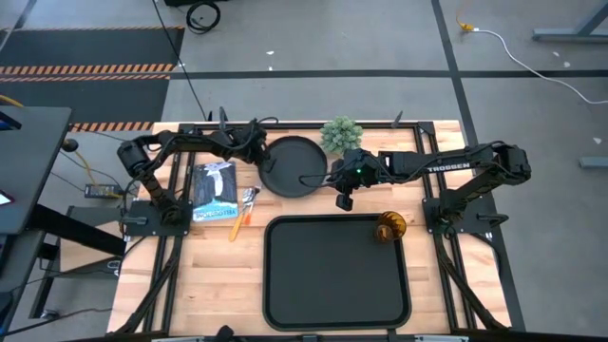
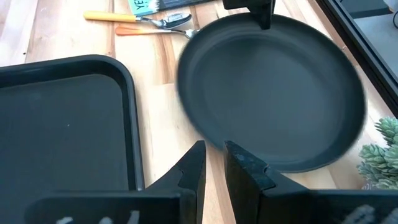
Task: Pick and place plate/cup/fork/spoon on tray
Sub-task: Put the black plate to the center of the black serving tray
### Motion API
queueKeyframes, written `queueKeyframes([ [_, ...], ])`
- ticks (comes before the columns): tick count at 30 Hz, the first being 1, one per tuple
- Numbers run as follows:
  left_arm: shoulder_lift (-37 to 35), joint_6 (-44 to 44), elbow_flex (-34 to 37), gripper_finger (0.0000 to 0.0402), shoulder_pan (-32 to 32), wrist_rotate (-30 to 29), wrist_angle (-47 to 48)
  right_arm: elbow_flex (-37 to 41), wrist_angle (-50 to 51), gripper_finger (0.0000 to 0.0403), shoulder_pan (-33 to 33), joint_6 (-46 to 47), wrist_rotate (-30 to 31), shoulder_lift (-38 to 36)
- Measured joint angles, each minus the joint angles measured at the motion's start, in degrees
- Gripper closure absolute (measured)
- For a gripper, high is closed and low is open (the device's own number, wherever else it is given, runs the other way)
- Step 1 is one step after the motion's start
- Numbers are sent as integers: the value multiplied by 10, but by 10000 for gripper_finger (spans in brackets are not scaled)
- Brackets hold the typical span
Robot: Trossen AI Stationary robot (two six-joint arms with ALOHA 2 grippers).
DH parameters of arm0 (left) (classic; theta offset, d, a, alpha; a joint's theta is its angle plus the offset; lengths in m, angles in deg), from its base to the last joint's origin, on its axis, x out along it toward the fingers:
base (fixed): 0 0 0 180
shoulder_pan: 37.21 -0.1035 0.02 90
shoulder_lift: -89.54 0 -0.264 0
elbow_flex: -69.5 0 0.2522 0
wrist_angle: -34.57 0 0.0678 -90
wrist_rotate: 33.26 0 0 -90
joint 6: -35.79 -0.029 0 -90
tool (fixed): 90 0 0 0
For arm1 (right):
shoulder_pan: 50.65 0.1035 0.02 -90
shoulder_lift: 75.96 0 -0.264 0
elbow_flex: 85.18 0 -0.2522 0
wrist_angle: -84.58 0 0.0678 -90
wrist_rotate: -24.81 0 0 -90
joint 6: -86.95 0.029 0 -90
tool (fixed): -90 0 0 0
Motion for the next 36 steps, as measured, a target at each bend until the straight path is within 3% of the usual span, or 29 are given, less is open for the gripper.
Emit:
queueKeyframes([
  [5, -1, 1, 0, 378, 2, 8, -13, 0, 0, 339, 0, 2, 0, 0],
  [18, -1, 2, -1, 383, -13, 79, -48, 0, 22, 339, 0, 3, -1, -5],
  [23, -1, -14, -33, 384, -18, 114, -14, -2, 60, 339, 0, 4, -24, -43],
  [36, -1, -79, -184, 387, -3, 142, 210, -3, 110, 339, -7, 2, -25, -154],
])
